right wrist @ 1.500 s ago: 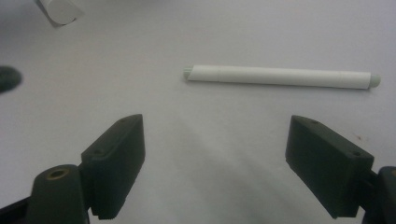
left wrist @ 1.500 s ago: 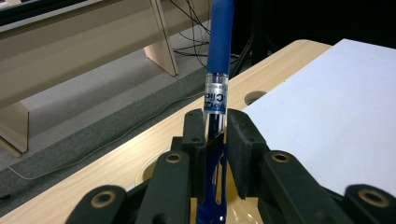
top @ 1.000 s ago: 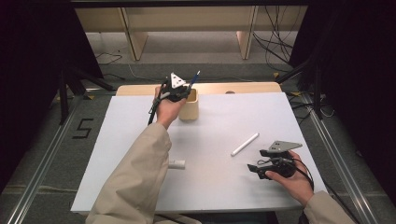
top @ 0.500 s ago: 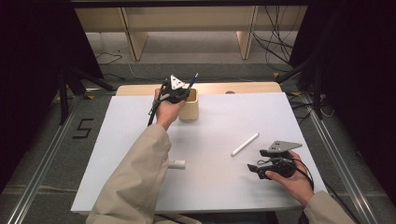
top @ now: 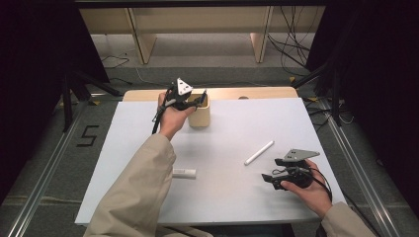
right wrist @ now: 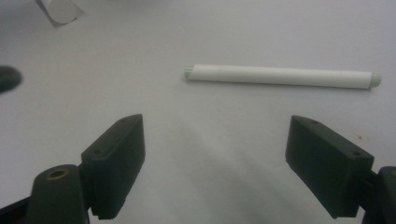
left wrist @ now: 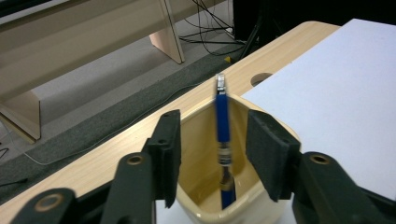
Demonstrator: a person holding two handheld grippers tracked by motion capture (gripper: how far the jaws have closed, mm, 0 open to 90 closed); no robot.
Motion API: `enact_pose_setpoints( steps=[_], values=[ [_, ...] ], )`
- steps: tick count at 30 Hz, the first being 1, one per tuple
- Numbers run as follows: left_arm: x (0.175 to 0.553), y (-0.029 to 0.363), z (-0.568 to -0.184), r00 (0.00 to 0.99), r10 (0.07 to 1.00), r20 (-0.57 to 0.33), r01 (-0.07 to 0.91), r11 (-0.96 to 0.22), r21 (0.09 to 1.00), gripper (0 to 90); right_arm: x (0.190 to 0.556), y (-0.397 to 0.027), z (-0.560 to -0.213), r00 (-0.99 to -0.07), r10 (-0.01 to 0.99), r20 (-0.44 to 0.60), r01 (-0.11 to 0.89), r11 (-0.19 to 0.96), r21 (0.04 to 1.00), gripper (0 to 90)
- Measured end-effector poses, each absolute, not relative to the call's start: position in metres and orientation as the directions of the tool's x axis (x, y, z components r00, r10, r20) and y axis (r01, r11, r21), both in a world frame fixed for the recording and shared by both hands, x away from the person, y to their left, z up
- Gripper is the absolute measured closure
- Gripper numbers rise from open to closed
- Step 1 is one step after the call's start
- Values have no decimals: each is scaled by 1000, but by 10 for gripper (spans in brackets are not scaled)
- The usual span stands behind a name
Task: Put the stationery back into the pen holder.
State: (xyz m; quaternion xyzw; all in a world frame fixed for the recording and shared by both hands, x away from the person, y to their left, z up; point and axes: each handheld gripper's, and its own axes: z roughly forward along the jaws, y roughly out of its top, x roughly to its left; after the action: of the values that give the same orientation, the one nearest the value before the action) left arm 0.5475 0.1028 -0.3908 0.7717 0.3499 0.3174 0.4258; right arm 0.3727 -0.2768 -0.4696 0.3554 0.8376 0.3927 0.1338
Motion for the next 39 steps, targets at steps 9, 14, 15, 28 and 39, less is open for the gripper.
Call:
enact_pose_setpoints(
  steps=[9, 14, 15, 28, 39],
  values=[
    [521, 117, -389, 565, 803, 190, 282, -404, 870, 379, 373, -276, -470, -713, 699, 49, 489, 446, 750, 204],
    [503, 124, -392, 574, 796, 190, 289, -414, 864, 344, 373, -276, -470, -713, 700, 49, 490, 447, 748, 204],
    [500, 125, -393, 580, 794, 182, 296, -414, 861, 339, 373, -276, -470, -712, 700, 49, 491, 447, 748, 203],
    [464, 115, -415, 626, 767, 140, 334, -426, 841, 312, 373, -276, -470, -712, 700, 48, 492, 449, 746, 204],
    [447, 100, -430, 672, 732, 114, 350, -449, 822, 311, 373, -276, -470, -710, 703, 50, 495, 446, 746, 204]
  ],
)
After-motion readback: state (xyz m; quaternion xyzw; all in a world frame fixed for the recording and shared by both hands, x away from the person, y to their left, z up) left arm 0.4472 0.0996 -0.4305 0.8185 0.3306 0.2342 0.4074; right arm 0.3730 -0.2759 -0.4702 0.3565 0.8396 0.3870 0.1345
